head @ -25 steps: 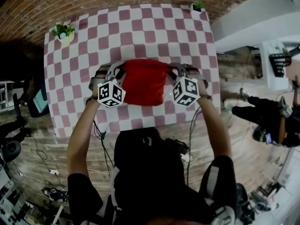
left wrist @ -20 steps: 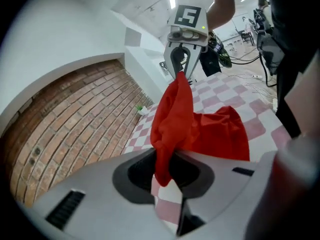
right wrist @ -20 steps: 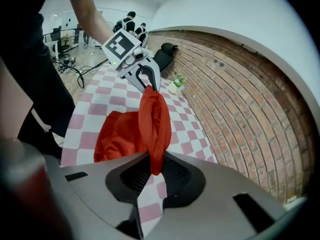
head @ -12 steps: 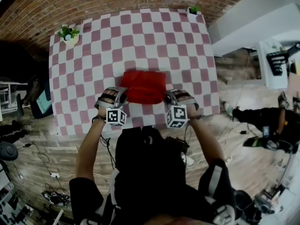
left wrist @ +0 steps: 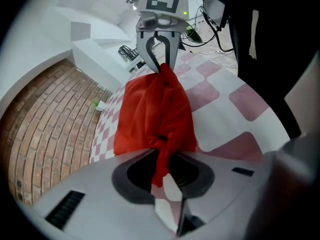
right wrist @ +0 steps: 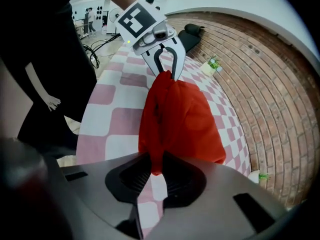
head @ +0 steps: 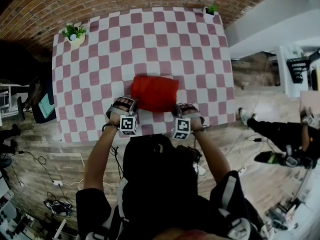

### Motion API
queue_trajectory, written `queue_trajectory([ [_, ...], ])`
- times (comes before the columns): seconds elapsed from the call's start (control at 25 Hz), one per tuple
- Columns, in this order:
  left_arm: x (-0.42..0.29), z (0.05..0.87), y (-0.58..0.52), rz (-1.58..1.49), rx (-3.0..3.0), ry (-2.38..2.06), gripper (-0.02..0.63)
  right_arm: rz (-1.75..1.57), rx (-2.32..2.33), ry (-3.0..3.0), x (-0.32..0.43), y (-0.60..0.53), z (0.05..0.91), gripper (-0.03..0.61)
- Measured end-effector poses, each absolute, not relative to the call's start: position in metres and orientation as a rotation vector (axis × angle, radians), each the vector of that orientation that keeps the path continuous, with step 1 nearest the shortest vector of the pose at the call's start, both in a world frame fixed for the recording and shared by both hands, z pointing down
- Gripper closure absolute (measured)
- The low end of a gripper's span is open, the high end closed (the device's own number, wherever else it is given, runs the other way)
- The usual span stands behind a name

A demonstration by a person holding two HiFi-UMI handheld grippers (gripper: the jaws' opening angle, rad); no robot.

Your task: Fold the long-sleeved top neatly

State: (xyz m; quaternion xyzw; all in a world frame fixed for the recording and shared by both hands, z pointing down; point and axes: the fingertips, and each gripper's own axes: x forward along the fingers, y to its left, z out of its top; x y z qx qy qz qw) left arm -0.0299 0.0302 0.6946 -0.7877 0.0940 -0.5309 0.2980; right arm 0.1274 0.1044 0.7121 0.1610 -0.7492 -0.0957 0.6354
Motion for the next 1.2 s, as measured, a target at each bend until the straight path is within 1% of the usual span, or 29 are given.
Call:
queue_trajectory([
  [0.44, -0.028, 0.721, 0.035, -1.512, -2.095, 0.130, 0.541, -0.185, 0.384, -1.657, 0.126, 0.100, 0.746, 0.520],
  [0.64, -0.030, 0.724, 0.039, -1.563, -2.197, 0.167, 0.537, -0.126, 0.403, -1.671, 0.126, 0.107, 0.750, 0.518],
  [0.68, -0.030, 0.723, 0.040, -1.571, -2.228, 0.184, 0.526, -0.113, 0.414, -1.679, 0.126, 0.108, 0.749, 0.517],
  [0.72, -0.032, 0.722, 0.042, -1.581, -2.254, 0.197, 0.505, -0.096, 0.424, -1.693, 0.125, 0.110, 0.745, 0.502],
  [0.8, -0.039, 0.724, 0.051, -1.614, -2.288, 0.198, 0.451, -0.055, 0.447, -1.734, 0.121, 0.116, 0.734, 0.436],
  [0.84, -0.043, 0.722, 0.057, -1.626, -2.298, 0.196, 0.423, -0.031, 0.463, -1.759, 0.119, 0.120, 0.728, 0.430],
  [0.88, -0.045, 0.716, 0.062, -1.627, -2.306, 0.201, 0.410, -0.007, 0.483, -1.784, 0.118, 0.124, 0.720, 0.430],
  [1.04, -0.049, 0.682, 0.084, -1.554, -2.358, 0.307, 0.408, 0.132, 0.570, -1.904, 0.109, 0.141, 0.685, 0.430],
  [1.2, -0.042, 0.639, 0.104, -1.402, -2.592, 0.582, 0.410, 0.295, 0.817, -2.086, 0.100, 0.135, 0.627, 0.431],
])
